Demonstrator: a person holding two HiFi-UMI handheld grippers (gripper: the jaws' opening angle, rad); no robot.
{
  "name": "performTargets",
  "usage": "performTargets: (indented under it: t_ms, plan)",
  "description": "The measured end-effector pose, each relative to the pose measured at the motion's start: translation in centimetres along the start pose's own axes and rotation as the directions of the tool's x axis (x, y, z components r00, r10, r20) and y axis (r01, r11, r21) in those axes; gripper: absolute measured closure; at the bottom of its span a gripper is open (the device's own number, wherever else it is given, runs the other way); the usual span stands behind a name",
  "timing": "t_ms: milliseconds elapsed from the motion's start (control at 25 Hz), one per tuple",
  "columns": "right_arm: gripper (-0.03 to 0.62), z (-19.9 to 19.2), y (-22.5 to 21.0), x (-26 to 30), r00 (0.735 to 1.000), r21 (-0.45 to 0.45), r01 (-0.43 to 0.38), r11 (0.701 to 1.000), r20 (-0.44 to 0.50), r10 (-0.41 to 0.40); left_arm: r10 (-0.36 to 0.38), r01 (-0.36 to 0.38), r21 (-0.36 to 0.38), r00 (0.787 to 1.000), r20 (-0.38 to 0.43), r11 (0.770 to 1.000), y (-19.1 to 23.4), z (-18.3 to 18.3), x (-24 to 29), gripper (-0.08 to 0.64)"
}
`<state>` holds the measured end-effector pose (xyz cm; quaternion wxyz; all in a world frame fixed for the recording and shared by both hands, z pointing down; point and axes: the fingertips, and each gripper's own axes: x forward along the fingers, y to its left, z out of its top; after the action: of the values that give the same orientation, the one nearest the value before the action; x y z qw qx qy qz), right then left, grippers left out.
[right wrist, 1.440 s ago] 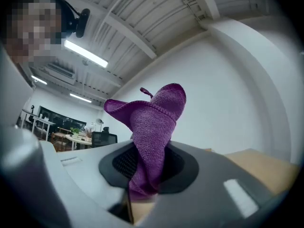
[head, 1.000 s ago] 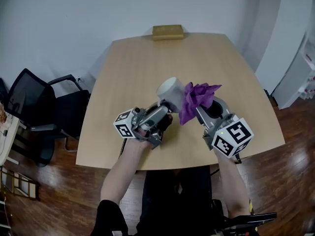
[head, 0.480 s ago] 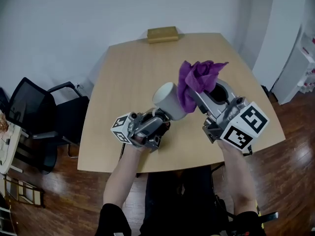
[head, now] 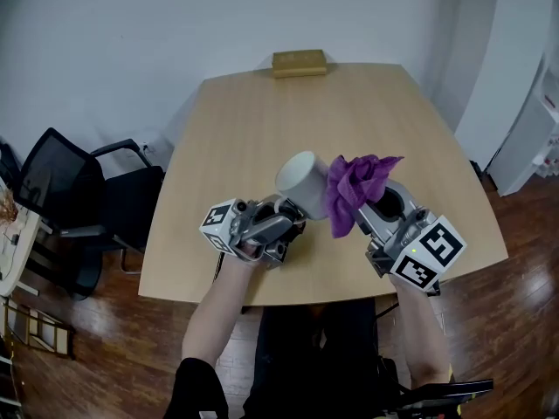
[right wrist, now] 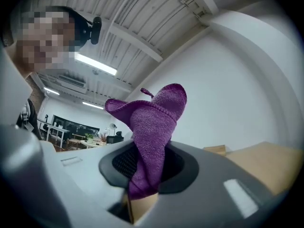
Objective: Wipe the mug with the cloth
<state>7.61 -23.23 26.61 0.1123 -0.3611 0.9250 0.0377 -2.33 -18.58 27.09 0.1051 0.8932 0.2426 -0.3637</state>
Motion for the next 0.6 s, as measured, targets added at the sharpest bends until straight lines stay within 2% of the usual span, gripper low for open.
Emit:
performTargets:
  t_ms: [80, 160, 240, 320, 400, 440, 520, 600]
  plan:
    - [0.505, -1.8, -1.2, -1.1, 0.998, 0.029, 0.031, 0.999, -0.049, -0.03, -0.012, 0.012, 0.0, 1.0, 0.001, 1.0, -0.2, 0.0, -0.1, 0.523]
    - [0.504, -3.0, -3.1, -2.2, 0.994, 0.094, 0.077, 0.993, -0.086, -0.069, -0.056, 0.056, -0.005, 0.998, 0.016, 0.998, -0.9, 0.4, -0.2, 0.523]
    - [0.503, -1.8, -4.4, -2.7, 0.997, 0.196, 0.074, 0.978, -0.036, -0.068, -0.104, 0.104, -0.007, 0.995, 0.014, 0.995, -1.7, 0.4, -0.1, 0.523]
    - [0.503, 1.8, -4.1, -2.6, 0.996, 0.26, -0.025, 0.965, 0.085, 0.003, -0.135, 0.135, -0.014, 0.991, -0.012, 0.991, -2.2, -0.1, 0.1, 0.523]
    - [0.503, 5.7, -2.1, -1.7, 0.972, 0.244, -0.178, 0.953, 0.196, 0.132, -0.162, 0.161, -0.033, 0.986, -0.037, 0.986, -2.4, -0.7, -0.1, 0.523]
    - [0.503, 7.2, -0.5, -1.0, 0.955, 0.208, -0.246, 0.947, 0.219, 0.2, -0.176, 0.174, -0.042, 0.983, -0.048, 0.984, -2.6, -1.0, -0.4, 0.523]
    - [0.504, 7.9, 2.5, 0.8, 0.938, 0.121, -0.323, 0.939, 0.175, 0.3, -0.203, 0.2, -0.053, 0.977, -0.068, 0.978, -3.0, -1.6, -0.9, 0.523]
    - [0.503, 6.6, 4.2, 2.1, 0.946, 0.064, -0.318, 0.946, 0.09, 0.312, -0.228, 0.224, -0.057, 0.97, -0.081, 0.973, -3.6, -1.7, -0.9, 0.523]
